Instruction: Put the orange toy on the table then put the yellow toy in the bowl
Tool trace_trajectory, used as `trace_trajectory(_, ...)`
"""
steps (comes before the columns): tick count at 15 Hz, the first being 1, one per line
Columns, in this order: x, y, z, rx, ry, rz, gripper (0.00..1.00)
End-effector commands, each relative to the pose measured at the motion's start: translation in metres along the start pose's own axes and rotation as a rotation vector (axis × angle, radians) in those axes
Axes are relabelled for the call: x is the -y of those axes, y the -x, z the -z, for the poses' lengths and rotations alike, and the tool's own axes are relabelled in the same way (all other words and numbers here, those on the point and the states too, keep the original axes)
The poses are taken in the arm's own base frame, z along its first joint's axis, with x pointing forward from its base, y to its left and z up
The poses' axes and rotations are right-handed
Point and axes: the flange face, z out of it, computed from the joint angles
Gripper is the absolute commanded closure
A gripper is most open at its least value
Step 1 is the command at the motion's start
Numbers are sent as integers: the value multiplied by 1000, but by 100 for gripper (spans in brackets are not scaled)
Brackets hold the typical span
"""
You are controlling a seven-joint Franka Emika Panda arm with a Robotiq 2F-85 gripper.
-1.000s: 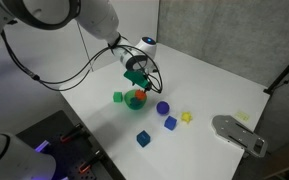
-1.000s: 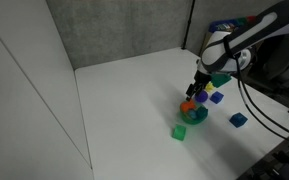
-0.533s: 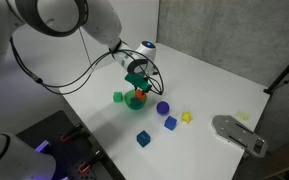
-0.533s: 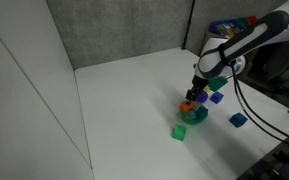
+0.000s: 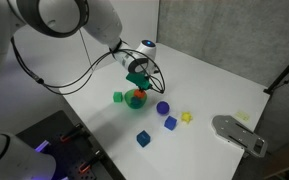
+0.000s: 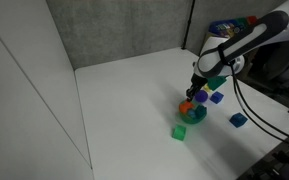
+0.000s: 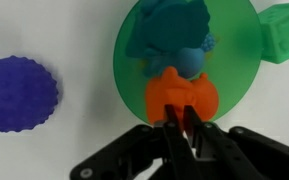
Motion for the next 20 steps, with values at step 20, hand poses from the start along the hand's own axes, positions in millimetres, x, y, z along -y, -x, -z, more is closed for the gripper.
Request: trace_trajectory(20, -56, -19, 111, -200, 84, -104, 96)
